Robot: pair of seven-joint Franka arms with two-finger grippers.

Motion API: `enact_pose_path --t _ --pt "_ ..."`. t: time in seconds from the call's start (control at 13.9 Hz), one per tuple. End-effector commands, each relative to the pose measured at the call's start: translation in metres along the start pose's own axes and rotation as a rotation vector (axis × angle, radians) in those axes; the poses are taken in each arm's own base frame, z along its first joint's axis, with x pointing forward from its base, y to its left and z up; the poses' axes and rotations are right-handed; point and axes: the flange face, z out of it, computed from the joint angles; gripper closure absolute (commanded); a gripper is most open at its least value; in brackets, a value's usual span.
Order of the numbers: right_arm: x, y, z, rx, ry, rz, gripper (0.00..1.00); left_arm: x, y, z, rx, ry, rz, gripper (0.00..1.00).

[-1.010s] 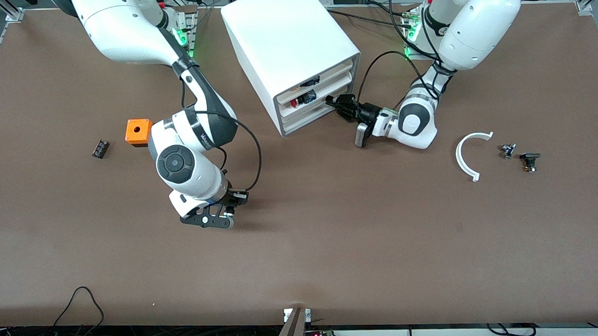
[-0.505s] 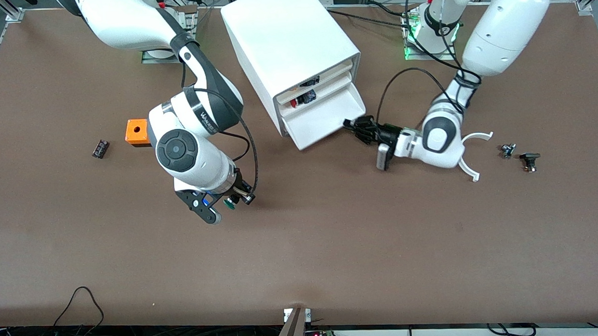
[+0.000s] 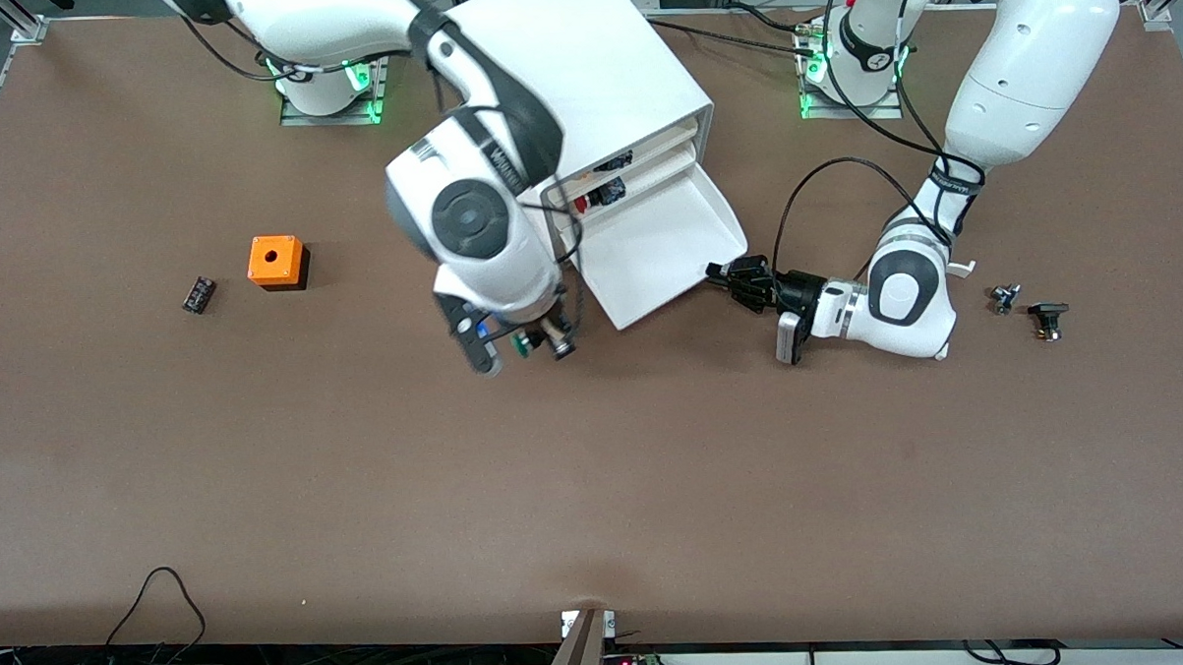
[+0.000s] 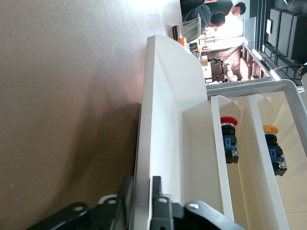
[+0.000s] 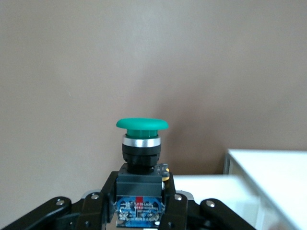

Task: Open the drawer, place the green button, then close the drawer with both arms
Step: 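Pull the drawer open with the left gripper while the right gripper lifts the button, then lower the green button into the drawer while the left gripper releases the drawer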

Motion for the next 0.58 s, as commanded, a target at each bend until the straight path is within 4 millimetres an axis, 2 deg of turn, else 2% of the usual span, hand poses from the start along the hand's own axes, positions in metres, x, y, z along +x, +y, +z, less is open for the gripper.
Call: enact_pose_path --t 0.0,0.14,0.22,0.36,0.51 --pt "-0.052 0.009 -0.001 0.01 0.022 0.066 1.0 0.016 0.01 -0.013 -0.008 -0.018 -0.014 0.0" --pt "-0.087 0.014 0.001 0.053 0.008 0.118 1.0 0.026 0.026 -0.029 -0.028 -0.058 -0.079 0.0" --pt "-0.101 0.016 0.007 0.069 0.01 0.131 1.0 0.031 0.035 -0.046 -0.004 -0.091 -0.112 0.0" --pt "-0.127 0.021 0.039 0.084 0.055 0.131 1.0 0.041 0.059 -0.064 0.039 -0.16 -0.192 0.0" --pt "-0.14 0.021 0.075 0.102 0.079 0.152 1.0 0.048 0.089 -0.077 0.092 -0.206 -0.323 0.0"
